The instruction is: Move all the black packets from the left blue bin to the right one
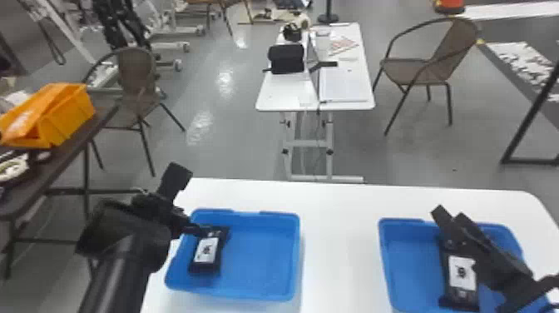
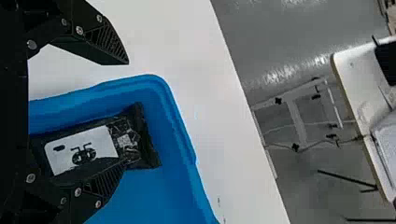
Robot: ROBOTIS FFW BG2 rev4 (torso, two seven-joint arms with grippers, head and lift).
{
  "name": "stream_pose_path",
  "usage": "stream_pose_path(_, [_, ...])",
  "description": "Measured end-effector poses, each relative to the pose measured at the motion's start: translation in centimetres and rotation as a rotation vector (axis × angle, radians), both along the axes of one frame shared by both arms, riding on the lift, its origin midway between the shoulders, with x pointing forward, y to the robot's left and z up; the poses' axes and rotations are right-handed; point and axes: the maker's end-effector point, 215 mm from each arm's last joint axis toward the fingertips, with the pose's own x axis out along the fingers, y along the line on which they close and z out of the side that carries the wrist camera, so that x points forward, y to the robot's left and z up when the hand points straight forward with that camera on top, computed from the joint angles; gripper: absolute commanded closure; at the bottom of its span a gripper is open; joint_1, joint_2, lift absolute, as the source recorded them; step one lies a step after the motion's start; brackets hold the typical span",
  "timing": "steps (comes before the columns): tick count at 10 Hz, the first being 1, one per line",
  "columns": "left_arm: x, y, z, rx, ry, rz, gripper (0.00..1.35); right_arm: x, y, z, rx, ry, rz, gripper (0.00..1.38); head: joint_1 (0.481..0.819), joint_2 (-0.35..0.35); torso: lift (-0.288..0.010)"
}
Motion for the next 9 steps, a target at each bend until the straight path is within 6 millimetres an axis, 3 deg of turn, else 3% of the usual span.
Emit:
stream_pose_path(1, [0.3, -1.2, 0.2, 0.011, 0.029, -0.12, 0.32, 0.0, 0.2, 0.0, 0.001, 0.0, 0.002, 0.33, 0.695, 0.108, 0.0])
stream_pose_path(3, [-0.7, -2.9, -1.7, 0.033, 0.127, -0.287, 0.31, 0.1, 0.6, 0.0, 0.002, 0.001, 0.01, 0.33, 0.695, 0.095, 0.0])
stream_pose_path(5, [-1.7, -2.9, -3.0, 0.134, 0.206, -0.4, 0.31, 0.1, 0.8, -0.1, 0.007, 0.003, 0.012, 0.33, 0.695, 0.097, 0.0])
stream_pose_path(7, [-1.6, -2.6, -2.9, 0.287, 0.267, -0.517, 0.3, 0.1, 0.8, -0.1, 0.014, 0.002, 0.011, 0.33, 0.695, 0.1, 0.0])
stream_pose_path(9, [-2.0, -1.8, -3.8, 0.338, 0.304, -0.539, 0.3, 0.1, 0.9, -0.1, 0.017, 0.003, 0.013, 0.33, 0.695, 0.11, 0.0])
